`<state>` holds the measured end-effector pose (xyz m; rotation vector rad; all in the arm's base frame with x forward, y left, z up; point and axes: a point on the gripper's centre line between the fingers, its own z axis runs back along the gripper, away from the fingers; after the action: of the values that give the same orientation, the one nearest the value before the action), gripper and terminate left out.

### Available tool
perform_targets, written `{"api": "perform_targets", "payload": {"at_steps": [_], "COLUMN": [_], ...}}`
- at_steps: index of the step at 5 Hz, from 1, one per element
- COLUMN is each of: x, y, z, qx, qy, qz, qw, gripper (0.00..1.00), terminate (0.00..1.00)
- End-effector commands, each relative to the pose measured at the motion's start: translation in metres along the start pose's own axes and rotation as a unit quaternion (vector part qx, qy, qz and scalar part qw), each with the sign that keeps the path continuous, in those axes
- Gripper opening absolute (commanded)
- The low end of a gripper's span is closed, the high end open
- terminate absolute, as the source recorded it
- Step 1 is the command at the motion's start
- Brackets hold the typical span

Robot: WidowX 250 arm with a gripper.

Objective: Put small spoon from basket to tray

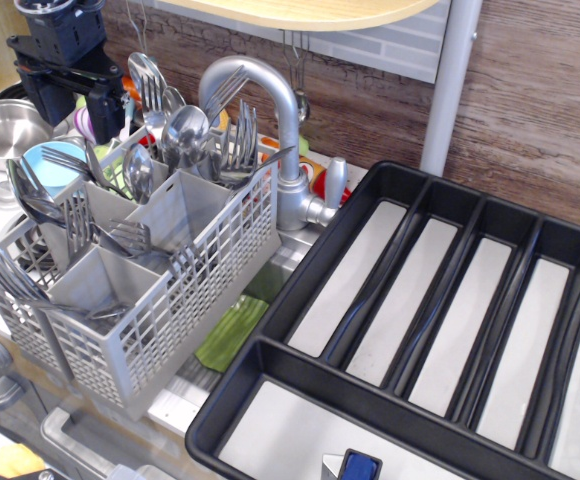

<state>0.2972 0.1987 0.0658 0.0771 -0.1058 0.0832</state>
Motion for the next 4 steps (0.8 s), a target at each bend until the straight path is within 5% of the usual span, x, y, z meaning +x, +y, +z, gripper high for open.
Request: {"api": "perform_targets", "payload": {"at_steps": [1,2,4], "x": [0.0,0.004,0.009], "y": [0.0,0.0,0.011], "z": [0.0,-0.002,-0.019], "qx": [0.0,0.012,-0.009], "qy": [0.0,-0.001,0.001], "qz": [0.0,0.048,0.116], "qw": [1.0,0.9988,0.9932], "gripper": [1.0,1.0,1.0], "terminate": [0.0,0.0,0.0]}}
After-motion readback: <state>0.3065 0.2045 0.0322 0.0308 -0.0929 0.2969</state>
